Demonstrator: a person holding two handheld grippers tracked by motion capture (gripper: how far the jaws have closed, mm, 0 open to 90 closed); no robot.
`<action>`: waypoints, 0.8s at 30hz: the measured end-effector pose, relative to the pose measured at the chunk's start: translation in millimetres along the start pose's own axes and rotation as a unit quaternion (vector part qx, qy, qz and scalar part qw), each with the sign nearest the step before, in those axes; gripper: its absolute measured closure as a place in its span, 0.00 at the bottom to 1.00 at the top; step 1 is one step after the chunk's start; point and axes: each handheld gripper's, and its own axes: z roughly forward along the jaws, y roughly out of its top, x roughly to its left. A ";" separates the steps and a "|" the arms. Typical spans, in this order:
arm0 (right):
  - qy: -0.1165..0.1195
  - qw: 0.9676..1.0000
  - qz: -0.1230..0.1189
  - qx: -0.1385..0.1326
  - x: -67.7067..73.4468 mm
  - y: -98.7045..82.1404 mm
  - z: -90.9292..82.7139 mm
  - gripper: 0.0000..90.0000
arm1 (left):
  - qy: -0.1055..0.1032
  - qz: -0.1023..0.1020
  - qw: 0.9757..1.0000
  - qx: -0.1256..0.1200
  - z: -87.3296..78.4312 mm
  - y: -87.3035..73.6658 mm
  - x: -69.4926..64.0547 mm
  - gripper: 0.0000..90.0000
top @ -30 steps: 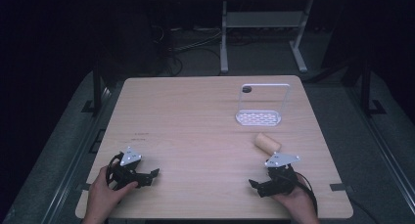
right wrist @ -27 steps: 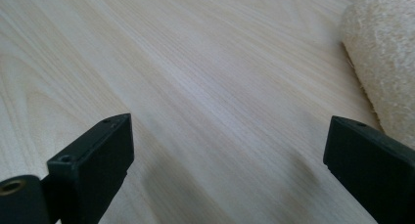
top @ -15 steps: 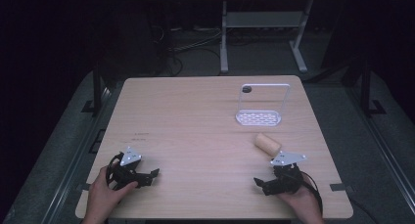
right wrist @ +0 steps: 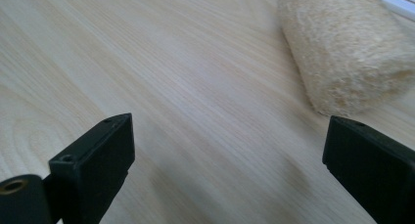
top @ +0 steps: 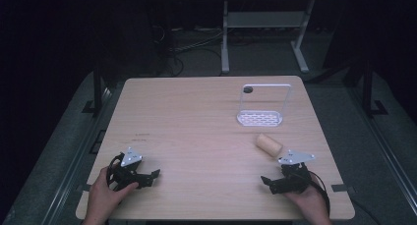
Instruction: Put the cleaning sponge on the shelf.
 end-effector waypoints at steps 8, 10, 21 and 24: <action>-0.012 1.000 0.009 0.000 -12.2 -2.9 -3.3 0.06 | 0.000 0.000 1.000 0.000 0.1 -0.1 0.0 0.14; -0.014 1.000 0.009 0.000 -13.7 -3.2 -3.6 0.06 | 0.000 0.000 1.000 -0.001 0.1 0.0 0.0 0.14; -0.028 0.999 0.018 -0.004 -32.2 -6.2 -6.5 0.06 | 0.000 0.000 1.000 0.000 0.0 0.0 0.0 0.14; -0.030 0.999 0.020 -0.006 -35.0 -6.8 -7.3 0.06 | 0.000 0.000 1.000 0.000 0.1 0.0 0.0 0.14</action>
